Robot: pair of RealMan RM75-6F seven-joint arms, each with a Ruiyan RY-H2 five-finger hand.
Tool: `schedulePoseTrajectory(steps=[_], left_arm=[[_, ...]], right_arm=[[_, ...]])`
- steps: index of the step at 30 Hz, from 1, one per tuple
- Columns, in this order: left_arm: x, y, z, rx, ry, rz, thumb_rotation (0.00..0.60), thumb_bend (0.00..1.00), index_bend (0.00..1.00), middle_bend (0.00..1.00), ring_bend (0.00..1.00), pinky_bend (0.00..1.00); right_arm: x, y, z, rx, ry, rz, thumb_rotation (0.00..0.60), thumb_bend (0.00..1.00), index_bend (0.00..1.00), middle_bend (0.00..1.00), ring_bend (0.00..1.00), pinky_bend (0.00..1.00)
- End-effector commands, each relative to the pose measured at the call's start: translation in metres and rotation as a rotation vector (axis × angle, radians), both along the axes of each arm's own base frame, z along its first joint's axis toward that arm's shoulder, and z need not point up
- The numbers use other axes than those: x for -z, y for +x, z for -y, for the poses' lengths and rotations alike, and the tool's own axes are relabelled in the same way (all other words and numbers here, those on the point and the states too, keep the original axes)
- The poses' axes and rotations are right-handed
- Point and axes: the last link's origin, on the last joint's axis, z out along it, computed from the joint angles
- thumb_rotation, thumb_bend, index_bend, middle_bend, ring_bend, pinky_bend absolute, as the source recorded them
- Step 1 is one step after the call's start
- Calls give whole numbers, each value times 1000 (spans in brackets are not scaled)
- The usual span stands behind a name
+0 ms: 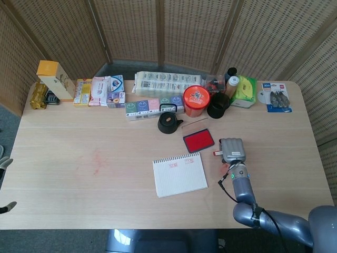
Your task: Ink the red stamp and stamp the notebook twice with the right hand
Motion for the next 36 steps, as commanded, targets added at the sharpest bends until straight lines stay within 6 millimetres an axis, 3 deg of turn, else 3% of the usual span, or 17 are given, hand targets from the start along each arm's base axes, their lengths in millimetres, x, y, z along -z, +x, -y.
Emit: schedulePoseTrajectory(steps=[1,13,18,21,23,24,28,30,33,36], left_arm=[[0,0,0,1,1,0,600,0,0,0,0,9],[-1,0,0,2,0,4,600,0,0,0,0,9],[-3,0,0,2,6,9,600,0,0,0,0,8],[-4,0,1,5,9,13,600,0,0,0,0,9],[-5,1,2,8,11,16,600,0,0,0,0,9],[-5,1,2,10,12,17,600,0,0,0,0,9],[-7,2,4,18,15,17,600,0,0,0,0,9],[-7,2,5,21,17,14,600,0,0,0,0,9],[-9,3,6,26,26,3,600,0,0,0,0,9],[-10,3,7,31,34,-10,600,0,0,0,0,9]], right_arm=[[0,0,0,0,1,-3,600,350,437,1000,979,1000],[-6,11,-3,-24,1,-3,600,350,389,1000,979,1000],[-28,34,-21,-122,-13,38,600,350,389,1000,966,1000],[-48,43,-32,-201,-45,66,600,343,386,982,897,1000],[-64,43,-42,-263,-71,61,600,318,366,894,805,988],[-71,42,-45,-291,-85,53,600,293,348,801,727,960],[-96,34,-63,-364,-104,52,600,173,273,407,362,726],[-104,30,-69,-382,-114,65,600,115,248,281,228,610],[-117,20,-79,-423,-151,77,590,27,224,171,106,473],[-125,10,-87,-434,-180,59,541,0,197,104,24,362]])
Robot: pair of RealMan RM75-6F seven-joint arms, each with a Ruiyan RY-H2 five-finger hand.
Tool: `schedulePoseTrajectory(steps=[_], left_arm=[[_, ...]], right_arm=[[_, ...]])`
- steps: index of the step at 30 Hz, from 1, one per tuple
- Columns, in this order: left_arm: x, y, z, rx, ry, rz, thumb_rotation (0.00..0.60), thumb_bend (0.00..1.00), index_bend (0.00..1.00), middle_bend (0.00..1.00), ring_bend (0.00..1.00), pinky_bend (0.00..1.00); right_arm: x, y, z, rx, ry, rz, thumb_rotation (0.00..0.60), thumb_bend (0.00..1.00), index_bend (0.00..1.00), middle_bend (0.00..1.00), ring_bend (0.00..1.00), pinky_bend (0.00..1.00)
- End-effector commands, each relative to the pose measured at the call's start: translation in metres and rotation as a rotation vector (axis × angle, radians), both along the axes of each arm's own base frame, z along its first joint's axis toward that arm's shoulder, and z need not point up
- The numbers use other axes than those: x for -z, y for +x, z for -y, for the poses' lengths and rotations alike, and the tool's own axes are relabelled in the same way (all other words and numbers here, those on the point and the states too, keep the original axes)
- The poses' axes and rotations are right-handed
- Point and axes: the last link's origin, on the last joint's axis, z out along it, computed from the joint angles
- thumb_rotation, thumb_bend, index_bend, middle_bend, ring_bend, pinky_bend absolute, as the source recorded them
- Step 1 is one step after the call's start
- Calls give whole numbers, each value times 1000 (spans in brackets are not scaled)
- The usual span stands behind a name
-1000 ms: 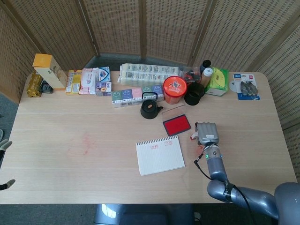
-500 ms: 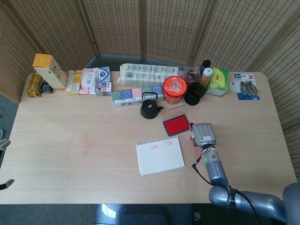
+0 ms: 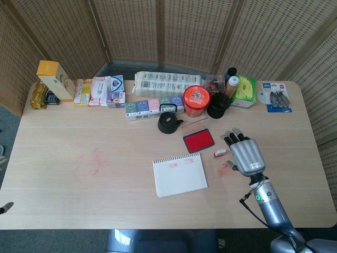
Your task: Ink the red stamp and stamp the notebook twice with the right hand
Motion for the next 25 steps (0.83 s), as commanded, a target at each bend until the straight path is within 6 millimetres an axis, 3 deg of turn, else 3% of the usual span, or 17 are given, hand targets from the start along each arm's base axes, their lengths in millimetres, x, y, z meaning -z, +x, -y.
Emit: schedulePoseTrajectory(steps=[1,5,7,13,25], left_arm=[[-1,1,1,5,11,-14,600,0,0,0,0,8],[-1,4,4,26,38,-34,600,0,0,0,0,8],[-3,8,9,54,59,-43,600,0,0,0,0,9],[2,11,13,84,77,-72,600,0,0,0,0,9],[5,12,13,90,86,-96,600,0,0,0,0,9]], right_arm=[[-18,-21,-17,2,-52,-10,535,0,185,84,7,331],[-32,-39,-36,47,-133,4,533,0,169,46,0,286],[-45,-58,-59,93,-221,64,534,0,168,42,0,274],[-53,-80,-93,91,-298,80,539,0,168,40,0,227],[-64,-84,-109,126,-320,118,537,0,167,39,0,192]])
